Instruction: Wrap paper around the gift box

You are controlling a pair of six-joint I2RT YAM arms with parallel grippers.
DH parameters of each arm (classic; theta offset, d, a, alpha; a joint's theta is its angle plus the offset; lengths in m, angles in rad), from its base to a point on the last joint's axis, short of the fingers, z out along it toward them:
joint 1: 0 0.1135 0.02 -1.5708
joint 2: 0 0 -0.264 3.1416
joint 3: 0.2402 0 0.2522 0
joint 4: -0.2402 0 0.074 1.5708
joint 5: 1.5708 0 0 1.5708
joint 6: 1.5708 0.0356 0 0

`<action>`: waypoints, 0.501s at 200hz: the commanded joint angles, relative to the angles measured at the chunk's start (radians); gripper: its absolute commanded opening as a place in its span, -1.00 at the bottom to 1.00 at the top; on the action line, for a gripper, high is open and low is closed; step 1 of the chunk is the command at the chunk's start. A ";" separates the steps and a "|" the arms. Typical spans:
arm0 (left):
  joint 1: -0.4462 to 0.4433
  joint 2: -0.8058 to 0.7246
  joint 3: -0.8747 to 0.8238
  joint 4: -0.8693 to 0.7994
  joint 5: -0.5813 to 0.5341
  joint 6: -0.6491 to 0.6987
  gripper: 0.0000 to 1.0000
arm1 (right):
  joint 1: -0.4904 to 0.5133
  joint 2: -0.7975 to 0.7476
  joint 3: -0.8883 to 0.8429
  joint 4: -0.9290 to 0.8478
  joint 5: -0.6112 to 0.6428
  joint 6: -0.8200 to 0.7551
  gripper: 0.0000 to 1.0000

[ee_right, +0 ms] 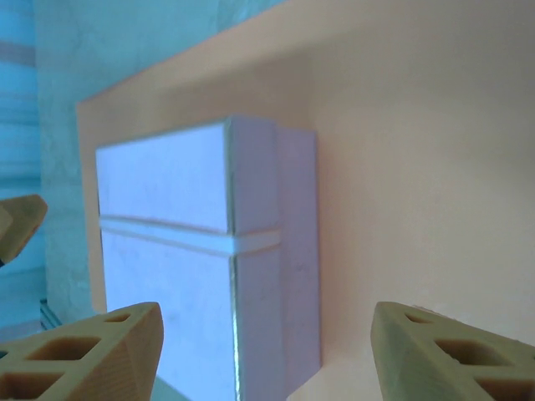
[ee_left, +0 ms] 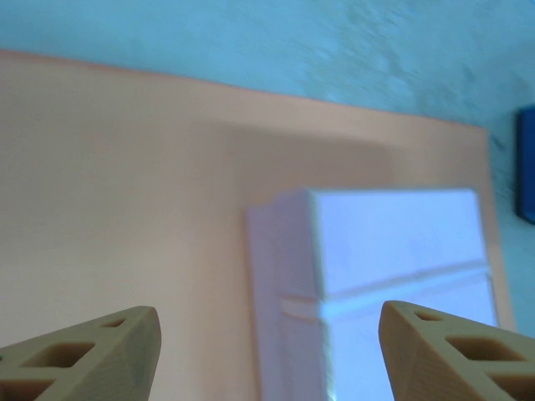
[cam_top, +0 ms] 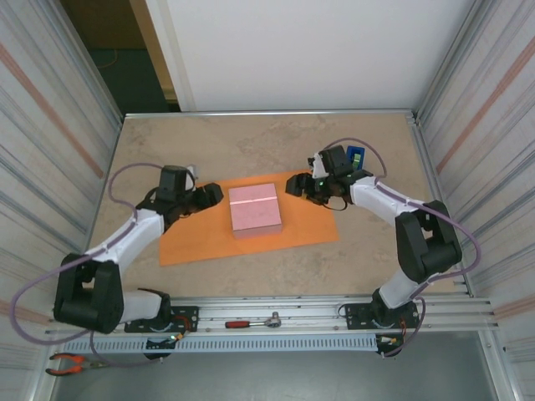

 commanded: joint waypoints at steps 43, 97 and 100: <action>-0.076 -0.061 -0.164 0.187 0.055 -0.170 0.35 | 0.094 0.041 -0.001 0.043 0.006 0.045 0.27; -0.097 0.051 -0.156 0.268 0.124 -0.165 0.30 | 0.112 0.093 0.013 0.071 0.001 0.057 0.16; -0.101 0.058 -0.154 0.272 0.127 -0.164 0.29 | 0.112 0.096 0.014 0.071 -0.001 0.058 0.15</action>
